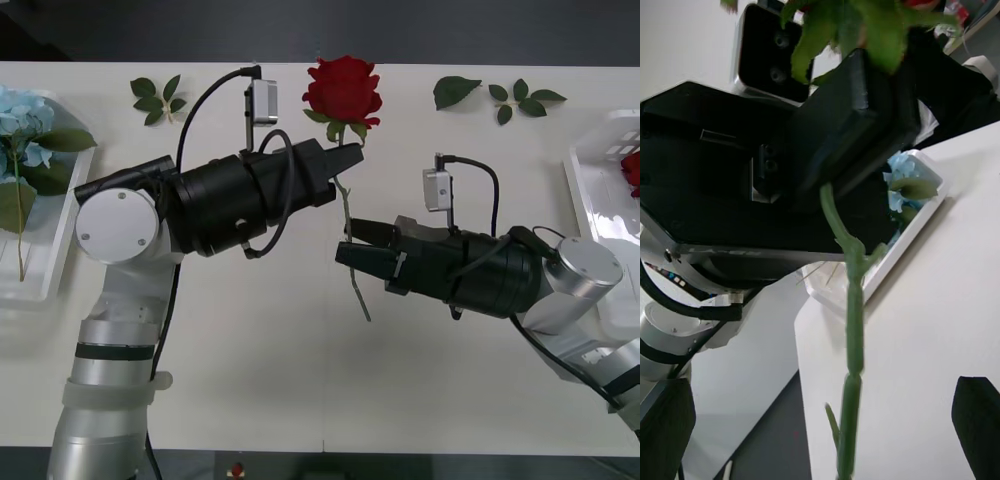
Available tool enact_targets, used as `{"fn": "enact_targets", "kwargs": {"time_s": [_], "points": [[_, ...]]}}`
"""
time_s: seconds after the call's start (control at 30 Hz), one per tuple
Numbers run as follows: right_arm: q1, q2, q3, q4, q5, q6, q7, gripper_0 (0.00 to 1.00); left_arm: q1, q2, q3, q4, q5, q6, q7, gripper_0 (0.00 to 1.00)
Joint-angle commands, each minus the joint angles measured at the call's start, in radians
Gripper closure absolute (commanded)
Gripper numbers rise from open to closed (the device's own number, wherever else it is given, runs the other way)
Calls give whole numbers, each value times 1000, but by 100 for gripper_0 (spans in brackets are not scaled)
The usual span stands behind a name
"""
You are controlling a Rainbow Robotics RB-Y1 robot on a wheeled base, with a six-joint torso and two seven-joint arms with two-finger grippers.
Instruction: Put the red flowers into the right box and the blue flowers into the left box
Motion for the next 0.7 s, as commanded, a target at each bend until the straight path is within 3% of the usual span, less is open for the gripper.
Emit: {"fn": "enact_targets", "kwargs": {"time_s": [0.03,0.53,0.6,0.7], "points": [[-14,0,11,-36,24,-1,18,0,-11,5,-18,-13,-38,-15,-34,100],[-34,83,63,-34,127,-73,-33,2,-11,5,-12,-15,-15,-13,-34,100],[-37,95,63,-33,127,-84,-41,12,-11,5,-8,-13,-9,-13,-32,100],[-39,109,62,-34,126,-96,-52,42,-11,5,-4,-15,-1,-13,-34,100]]}}
